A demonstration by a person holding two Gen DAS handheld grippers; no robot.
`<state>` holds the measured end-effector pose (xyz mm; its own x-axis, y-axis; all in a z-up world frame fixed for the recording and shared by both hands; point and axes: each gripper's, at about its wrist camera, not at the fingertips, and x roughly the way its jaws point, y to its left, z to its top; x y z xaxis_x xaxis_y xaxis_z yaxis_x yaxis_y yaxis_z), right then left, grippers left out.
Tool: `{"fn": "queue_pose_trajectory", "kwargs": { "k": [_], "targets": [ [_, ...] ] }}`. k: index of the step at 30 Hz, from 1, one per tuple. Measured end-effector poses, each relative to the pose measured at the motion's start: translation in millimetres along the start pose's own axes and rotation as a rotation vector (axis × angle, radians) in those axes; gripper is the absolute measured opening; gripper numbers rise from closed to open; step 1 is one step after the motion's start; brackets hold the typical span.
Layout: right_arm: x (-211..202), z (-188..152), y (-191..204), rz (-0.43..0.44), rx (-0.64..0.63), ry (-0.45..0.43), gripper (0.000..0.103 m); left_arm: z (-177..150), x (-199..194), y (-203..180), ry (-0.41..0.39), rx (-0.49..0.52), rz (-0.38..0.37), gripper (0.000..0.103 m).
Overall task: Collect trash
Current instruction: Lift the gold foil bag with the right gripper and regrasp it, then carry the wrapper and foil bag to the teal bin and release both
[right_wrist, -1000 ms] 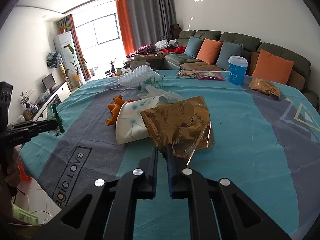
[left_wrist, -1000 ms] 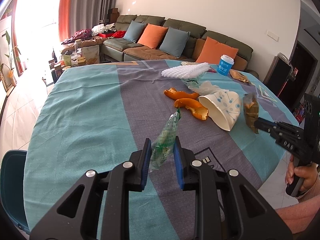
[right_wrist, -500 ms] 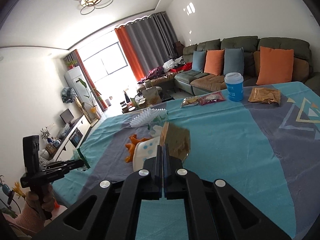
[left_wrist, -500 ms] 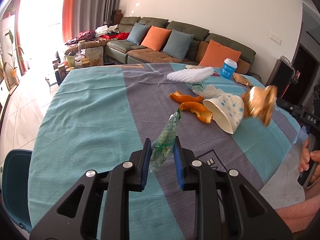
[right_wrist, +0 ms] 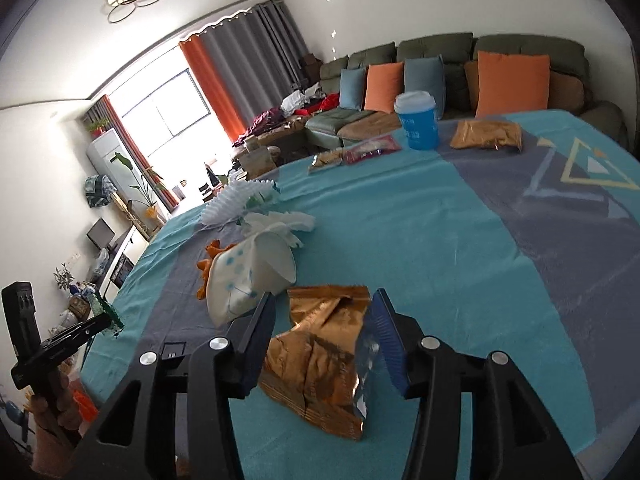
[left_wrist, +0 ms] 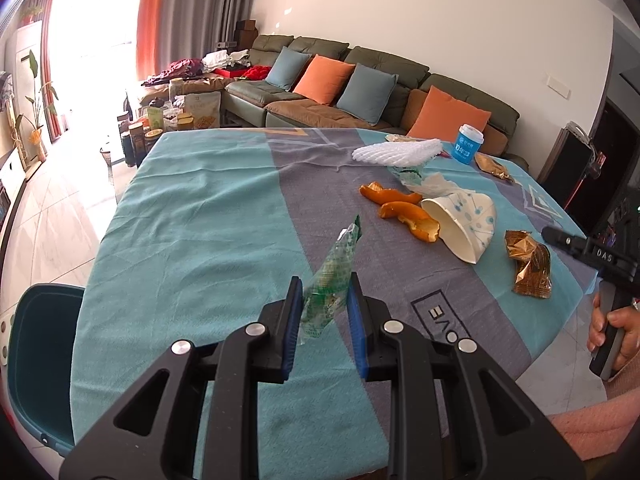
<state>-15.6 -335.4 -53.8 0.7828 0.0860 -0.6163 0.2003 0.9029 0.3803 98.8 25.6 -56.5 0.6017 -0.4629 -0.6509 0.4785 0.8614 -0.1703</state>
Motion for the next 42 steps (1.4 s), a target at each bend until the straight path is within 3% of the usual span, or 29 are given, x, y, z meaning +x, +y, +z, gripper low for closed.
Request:
{"fn": "queue_pose_trajectory", "kwargs": {
  "k": [3,4,5,8,16,23,31,42],
  "targets": [
    [6.7,-8.5,-10.5,0.036,0.054,0.049,0.048,-0.8,3.7,-1.2,0.006,0.0,-0.005,0.023],
    [8.1,-10.4,-13.0,0.057,0.069,0.057,0.043,-1.0,4.4,-1.8,0.008,0.001,-0.005,0.023],
    [8.9,-11.9,-13.9,0.081,0.078,0.061,0.029,-1.3,4.9,-2.6,0.009,0.003,-0.005,0.023],
    [5.7,-12.6,-8.7,0.108,0.061,0.047,0.006,-1.3,4.7,-4.5,0.012,0.009,-0.003,0.023],
    [-20.3,-0.4,22.4,0.145,-0.057,-0.024,0.002,-1.8,-2.8,-4.4,-0.001,0.015,0.016,0.023],
    [-37.4,11.6,65.9,0.277,-0.166,-0.067,0.002,-3.4,-23.8,3.3,-0.034,0.014,0.044,0.023],
    [-7.1,12.7,125.9,0.478,-0.238,-0.007,0.002,-9.2,-50.1,25.4,-0.07,-0.027,0.104,0.023],
    [48.9,1.3,224.0,0.71,-0.354,0.137,0.002,-24.6,-91.2,75.5,-0.099,-0.116,0.242,0.023]
  ]
}}
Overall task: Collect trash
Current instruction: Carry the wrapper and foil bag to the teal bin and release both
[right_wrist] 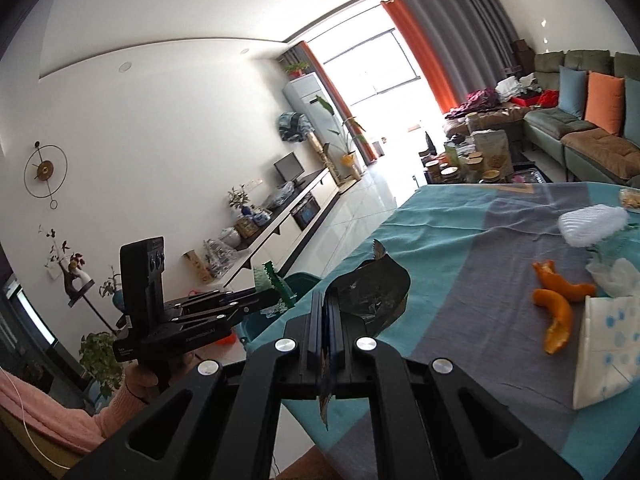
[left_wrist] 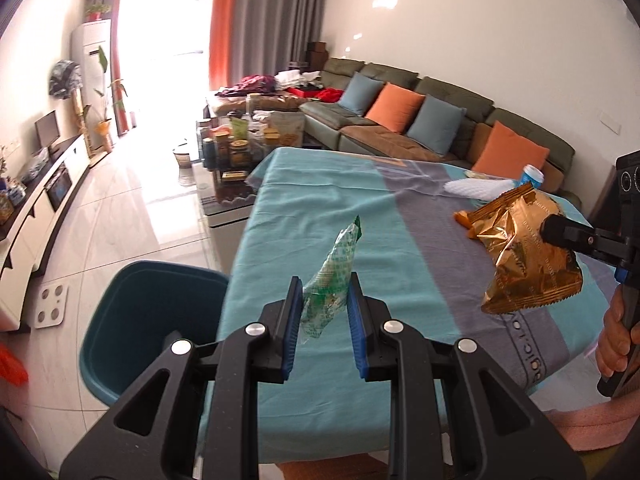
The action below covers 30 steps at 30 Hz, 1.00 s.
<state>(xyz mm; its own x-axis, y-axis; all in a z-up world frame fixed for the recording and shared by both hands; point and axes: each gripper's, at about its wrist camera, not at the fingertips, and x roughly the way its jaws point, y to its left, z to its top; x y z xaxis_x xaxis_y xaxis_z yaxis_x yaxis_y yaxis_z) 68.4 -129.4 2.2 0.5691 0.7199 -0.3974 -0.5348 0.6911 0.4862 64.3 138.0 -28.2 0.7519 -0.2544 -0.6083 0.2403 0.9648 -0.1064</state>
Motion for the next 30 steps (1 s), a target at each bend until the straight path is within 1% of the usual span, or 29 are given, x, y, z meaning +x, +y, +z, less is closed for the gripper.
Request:
{"fn": "queue_pose_trajectory", "kwargs": {
  "k": [8,15,22,30],
  "targets": [
    [51.9,15.6,27.2,0.114,-0.055,0.063,0.002,-5.5,-17.6,49.7,-0.011,-0.073,0.107,0.023],
    [105.9,22.9,50.0,0.201,-0.075,0.132,0.002,-13.1,-24.3,91.9,-0.005,-0.139,0.179,0.023],
    [151.6,28.0,69.6,0.241,-0.111,0.193,0.002,-23.4,-24.4,127.7,0.017,-0.198,0.22,0.023],
    [202.2,27.9,80.9,0.254,-0.119,0.275,0.002,-31.7,-4.8,155.5,0.06,-0.245,0.243,0.023]
  ]
}}
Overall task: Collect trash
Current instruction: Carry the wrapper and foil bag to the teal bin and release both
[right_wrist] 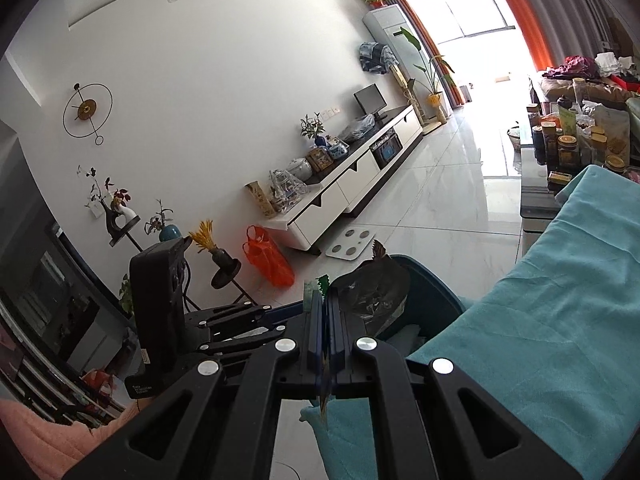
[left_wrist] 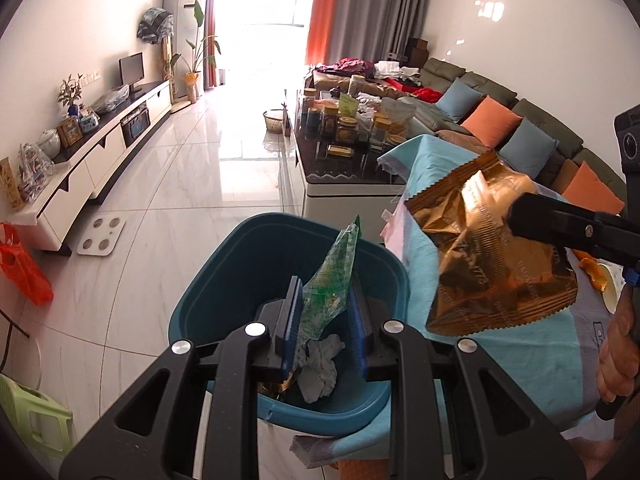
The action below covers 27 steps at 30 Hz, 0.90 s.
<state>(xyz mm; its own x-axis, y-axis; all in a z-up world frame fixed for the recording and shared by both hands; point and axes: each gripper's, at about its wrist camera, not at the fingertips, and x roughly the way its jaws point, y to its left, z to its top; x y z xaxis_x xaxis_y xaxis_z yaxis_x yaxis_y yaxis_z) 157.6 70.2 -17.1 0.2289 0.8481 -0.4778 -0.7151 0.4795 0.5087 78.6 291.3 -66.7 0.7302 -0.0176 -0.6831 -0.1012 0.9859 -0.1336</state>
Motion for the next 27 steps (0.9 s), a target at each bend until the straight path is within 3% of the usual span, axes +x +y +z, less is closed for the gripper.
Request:
{"fn": "queue_pose_trajectory", "kwargs": {
  "k": [18,25,27],
  "targets": [
    [69.3,1.1,-13.8,-0.063,0.055,0.159,0.002,2.1,75.1,20.3,0.107,-0.089,0.031,0.028],
    [79.3,-2.8,-23.4,-0.088,0.087,0.193,0.006,-2.0,87.4,16.7,0.133,-0.098,0.027,0.034],
    [79.8,-4.0,-25.6,-0.1,0.095,0.199,0.011,-2.7,89.9,16.1,0.137,-0.103,0.025,0.036]
  ]
}}
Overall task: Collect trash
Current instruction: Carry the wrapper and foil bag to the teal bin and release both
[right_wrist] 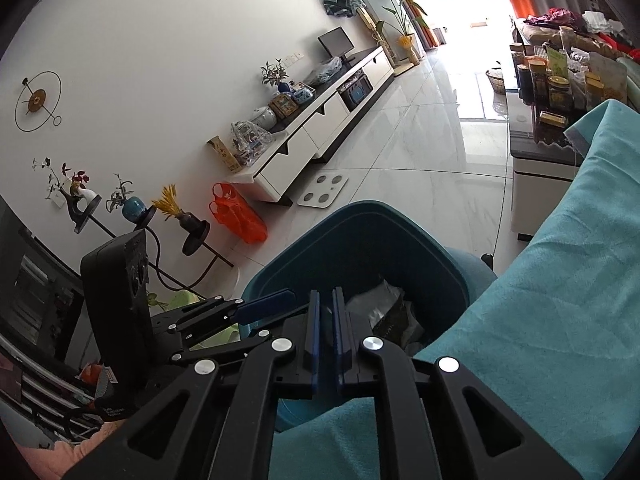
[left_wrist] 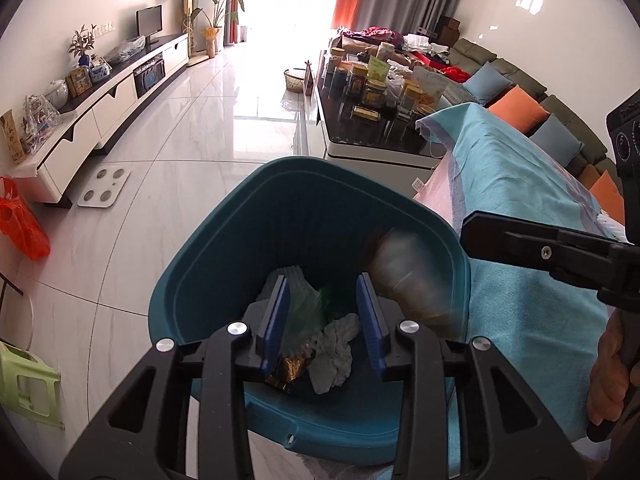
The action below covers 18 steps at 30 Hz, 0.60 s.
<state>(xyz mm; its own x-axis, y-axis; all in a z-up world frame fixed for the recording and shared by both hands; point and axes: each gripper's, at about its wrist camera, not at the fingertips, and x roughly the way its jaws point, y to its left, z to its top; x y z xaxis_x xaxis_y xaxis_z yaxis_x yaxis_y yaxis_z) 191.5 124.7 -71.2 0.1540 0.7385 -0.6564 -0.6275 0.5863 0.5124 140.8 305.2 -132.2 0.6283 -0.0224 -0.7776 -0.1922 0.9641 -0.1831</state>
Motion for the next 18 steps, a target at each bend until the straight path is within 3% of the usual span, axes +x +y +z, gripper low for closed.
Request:
{"fn": "queue_pose_trajectory", "kwargs": {
  "k": [1,6,13,18],
  "targets": [
    [-0.5,-0.7,-1.4,-0.004,0.006,-0.001,0.015,-1.7,-0.8,1.0,0.0,-0.003,0.002,0.036],
    [-7.8,-3.3,-3.8,-0.001,0.006,-0.018,0.015,-1.2,-6.8,-2.5,-0.022,-0.005,-0.006,0.041],
    [-35.9,-14.5,-3.0,0.004,-0.018,-0.066,0.018,-3.1,-44.2,-18.0,-0.128,0.05,-0.022,0.057],
    [-71.0,-27.3,1.9,-0.011,-0.061,-0.122,0.029,-8.6,-73.3,-41.4,-0.191,0.104,-0.066,0.065]
  ]
}}
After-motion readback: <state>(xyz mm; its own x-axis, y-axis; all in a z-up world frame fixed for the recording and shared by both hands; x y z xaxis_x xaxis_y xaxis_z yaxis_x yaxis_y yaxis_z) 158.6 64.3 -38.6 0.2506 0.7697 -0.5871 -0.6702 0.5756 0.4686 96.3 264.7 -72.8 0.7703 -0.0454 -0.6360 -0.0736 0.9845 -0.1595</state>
